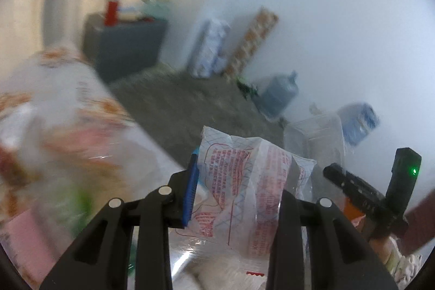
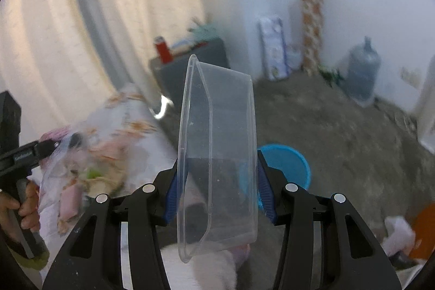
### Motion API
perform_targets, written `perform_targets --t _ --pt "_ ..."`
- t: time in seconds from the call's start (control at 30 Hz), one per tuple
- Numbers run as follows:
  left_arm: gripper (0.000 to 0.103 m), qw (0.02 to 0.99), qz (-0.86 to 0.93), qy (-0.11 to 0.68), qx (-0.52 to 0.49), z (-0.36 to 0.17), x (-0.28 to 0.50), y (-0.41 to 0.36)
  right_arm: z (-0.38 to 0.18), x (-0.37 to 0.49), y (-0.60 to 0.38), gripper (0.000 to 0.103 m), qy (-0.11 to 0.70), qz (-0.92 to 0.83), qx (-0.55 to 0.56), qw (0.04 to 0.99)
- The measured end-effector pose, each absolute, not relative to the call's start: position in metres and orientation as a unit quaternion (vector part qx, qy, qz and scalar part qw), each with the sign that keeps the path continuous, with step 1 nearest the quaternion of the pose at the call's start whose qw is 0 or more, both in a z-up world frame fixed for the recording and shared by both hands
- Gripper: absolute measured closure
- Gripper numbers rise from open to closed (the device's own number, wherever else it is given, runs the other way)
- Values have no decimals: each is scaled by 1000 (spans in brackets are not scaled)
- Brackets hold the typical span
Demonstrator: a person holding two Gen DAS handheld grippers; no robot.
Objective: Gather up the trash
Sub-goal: 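Carry the plastic bag and clear tray with both tools over the blue wastebasket, then open both tools to drop the bag and tray into the wastebasket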
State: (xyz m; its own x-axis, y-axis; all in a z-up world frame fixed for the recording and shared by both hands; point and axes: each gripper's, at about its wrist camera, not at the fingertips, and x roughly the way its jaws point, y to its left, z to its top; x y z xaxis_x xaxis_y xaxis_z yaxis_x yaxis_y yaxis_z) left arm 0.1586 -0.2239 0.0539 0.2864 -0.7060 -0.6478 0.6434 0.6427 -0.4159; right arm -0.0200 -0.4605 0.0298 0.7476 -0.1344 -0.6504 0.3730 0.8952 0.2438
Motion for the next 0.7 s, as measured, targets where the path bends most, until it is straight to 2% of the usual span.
perform_targets --t 0.2,0.4,0.57,0.67,0.7 --pt "73 762 -400 503 76 -14 184 -371 -29 -4 -526 57 368 -163 247 882" --pt "73 730 -347 568 155 -88 225 -476 -92 32 -583 57 418 -180 286 843" --pt "72 701 -295 629 160 -148 253 -521 -138 64 -612 57 451 -189 301 819" --pt "68 691 -276 652 146 -174 266 -536 -156 79 -623 56 460 -191 308 810" --pt "63 687 -269 659 145 -180 269 -539 -164 88 -627 55 466 -189 311 806"
